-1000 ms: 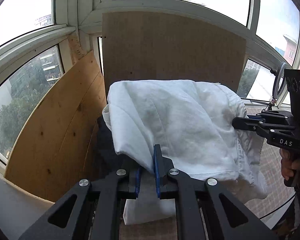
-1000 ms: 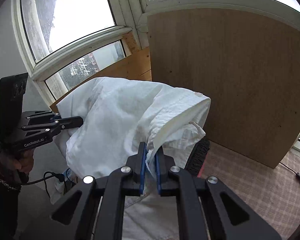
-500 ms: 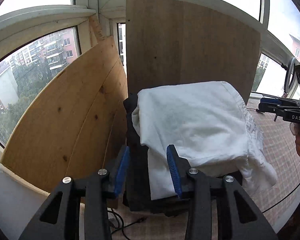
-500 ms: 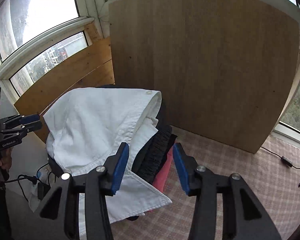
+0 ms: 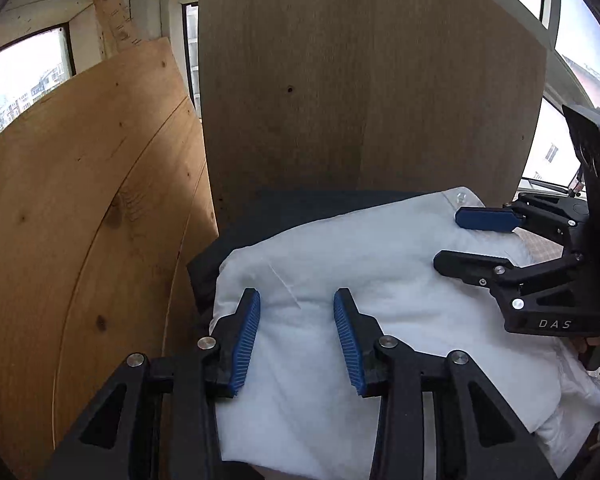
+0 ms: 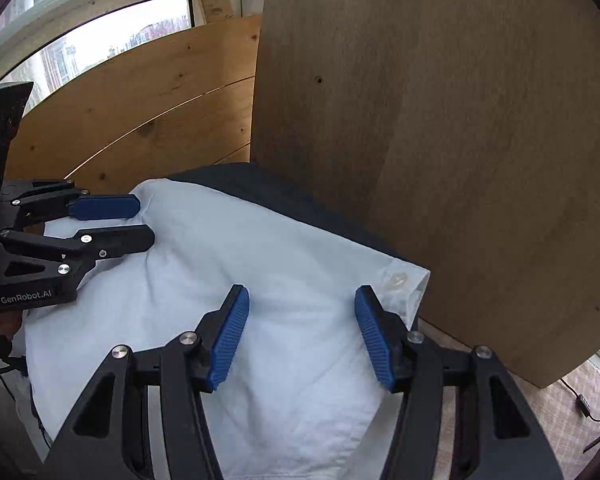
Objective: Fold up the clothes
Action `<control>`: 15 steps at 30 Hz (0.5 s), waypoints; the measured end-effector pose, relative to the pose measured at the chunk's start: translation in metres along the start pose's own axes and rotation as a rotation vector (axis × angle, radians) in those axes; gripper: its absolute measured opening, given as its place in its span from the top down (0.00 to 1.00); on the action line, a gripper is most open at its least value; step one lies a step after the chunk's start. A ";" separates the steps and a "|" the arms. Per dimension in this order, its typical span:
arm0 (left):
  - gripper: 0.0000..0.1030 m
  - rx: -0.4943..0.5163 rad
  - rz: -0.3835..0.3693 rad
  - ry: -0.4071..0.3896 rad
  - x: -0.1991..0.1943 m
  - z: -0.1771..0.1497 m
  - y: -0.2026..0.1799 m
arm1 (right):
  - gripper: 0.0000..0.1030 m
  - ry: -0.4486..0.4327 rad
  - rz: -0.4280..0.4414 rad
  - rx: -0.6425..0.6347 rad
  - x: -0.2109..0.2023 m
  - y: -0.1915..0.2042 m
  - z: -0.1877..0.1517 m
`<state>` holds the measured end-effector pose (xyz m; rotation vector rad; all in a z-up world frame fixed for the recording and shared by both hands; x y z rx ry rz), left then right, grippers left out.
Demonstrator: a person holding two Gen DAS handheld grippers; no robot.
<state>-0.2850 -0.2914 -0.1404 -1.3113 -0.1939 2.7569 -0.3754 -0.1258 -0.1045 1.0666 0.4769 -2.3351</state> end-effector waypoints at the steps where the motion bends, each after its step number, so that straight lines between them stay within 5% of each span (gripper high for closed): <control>1: 0.65 0.010 0.019 -0.016 -0.012 0.000 -0.003 | 0.47 -0.001 0.007 0.004 -0.008 0.000 0.003; 6: 0.64 0.086 -0.010 -0.126 -0.080 -0.033 -0.034 | 0.42 -0.100 0.034 -0.012 -0.074 0.014 -0.007; 10: 0.62 0.170 -0.009 -0.042 -0.073 -0.077 -0.048 | 0.38 -0.080 0.041 -0.036 -0.089 0.028 -0.039; 15: 0.62 0.077 0.071 0.001 -0.084 -0.105 -0.021 | 0.38 -0.006 -0.003 -0.019 -0.114 0.019 -0.088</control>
Point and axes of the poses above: each gripper's, at about its wrist camera, not at the fingertips, and x roughly the way its jaws point, y to its left, z to its top, the point moved 1 cm from there along x, roughly the way its jaws point, and after that the axes turned 9 degrees about -x, right-handed, at the moved point
